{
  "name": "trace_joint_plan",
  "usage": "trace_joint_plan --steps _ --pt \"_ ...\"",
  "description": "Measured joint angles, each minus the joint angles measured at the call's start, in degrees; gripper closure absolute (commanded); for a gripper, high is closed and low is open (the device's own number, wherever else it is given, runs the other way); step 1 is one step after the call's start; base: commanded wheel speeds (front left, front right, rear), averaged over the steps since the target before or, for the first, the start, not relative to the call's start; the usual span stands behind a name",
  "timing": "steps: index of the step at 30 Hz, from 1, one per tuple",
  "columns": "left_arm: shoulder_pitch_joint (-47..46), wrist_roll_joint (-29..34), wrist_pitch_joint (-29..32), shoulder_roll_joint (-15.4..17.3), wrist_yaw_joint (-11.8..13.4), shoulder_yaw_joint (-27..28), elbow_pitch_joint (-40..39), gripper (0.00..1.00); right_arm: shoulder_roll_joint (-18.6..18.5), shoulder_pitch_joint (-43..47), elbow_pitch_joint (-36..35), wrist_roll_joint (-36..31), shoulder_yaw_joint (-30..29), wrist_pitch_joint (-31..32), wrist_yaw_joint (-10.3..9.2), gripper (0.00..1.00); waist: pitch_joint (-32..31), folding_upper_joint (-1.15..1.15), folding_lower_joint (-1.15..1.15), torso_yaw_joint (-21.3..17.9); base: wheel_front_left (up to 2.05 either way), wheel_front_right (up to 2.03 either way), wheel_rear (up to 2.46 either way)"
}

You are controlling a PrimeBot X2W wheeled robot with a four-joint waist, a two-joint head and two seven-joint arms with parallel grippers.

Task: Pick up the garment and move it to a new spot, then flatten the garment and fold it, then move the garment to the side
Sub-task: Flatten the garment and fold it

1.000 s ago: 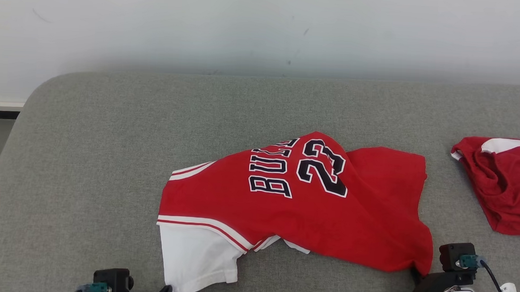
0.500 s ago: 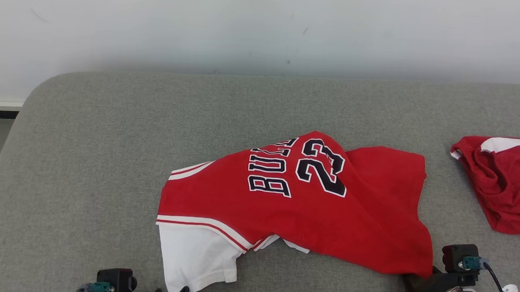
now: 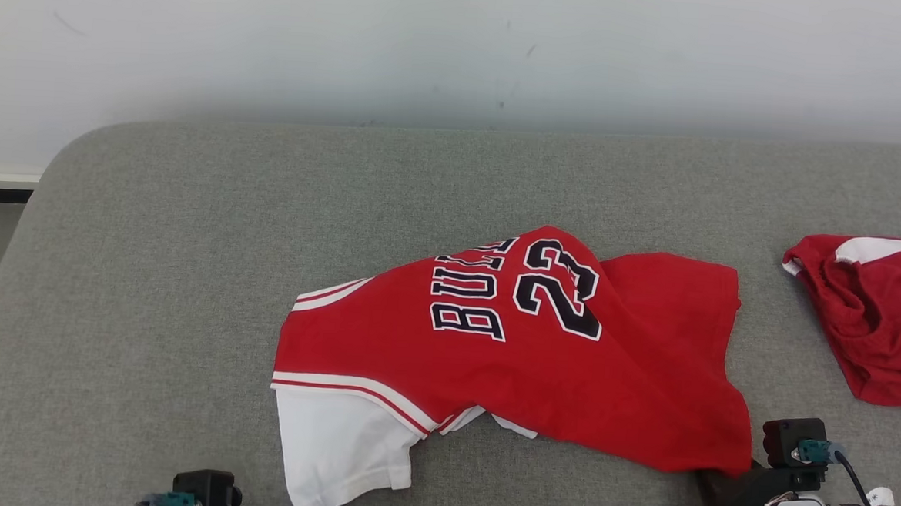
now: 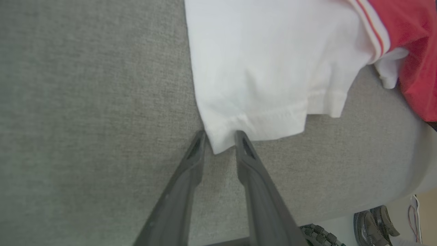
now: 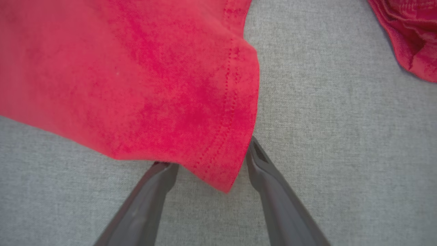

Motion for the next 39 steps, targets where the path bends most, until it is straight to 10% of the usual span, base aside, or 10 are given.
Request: trace_joint_plan --steps 1,2,5,39 --pt "0.1 -0.4 0.5 0.0 -0.1 -0.1 0.0 1.0 0.0 0.0 0.0 0.0 0.0 -0.1 0.0 0.51 0.0 0.0 0.0 0.0 0.0 0.0 0.0" --pt "0.2 -0.9 0.7 0.1 -0.2 -0.1 0.0 1.0 0.0 0.0 0.0 0.0 0.1 -0.3 0.0 0.51 0.0 0.0 0.0 0.0 0.0 0.0 0.0" --pt "0.7 -1.4 1.2 0.0 -0.5 -0.4 -0.1 1.0 0.0 0.0 0.0 0.0 0.3 -0.5 0.0 1.0 -0.1 0.0 0.0 0.0 0.0 0.0 0.0" --pt "-9.2 -5.4 -23.9 -3.5 -0.5 11.8 -20.7 1.0 -0.1 -4.7 -20.4 13.5 0.3 0.4 0.0 1.0 -0.8 0.0 0.0 0.1 0.0 0.0 0.0"
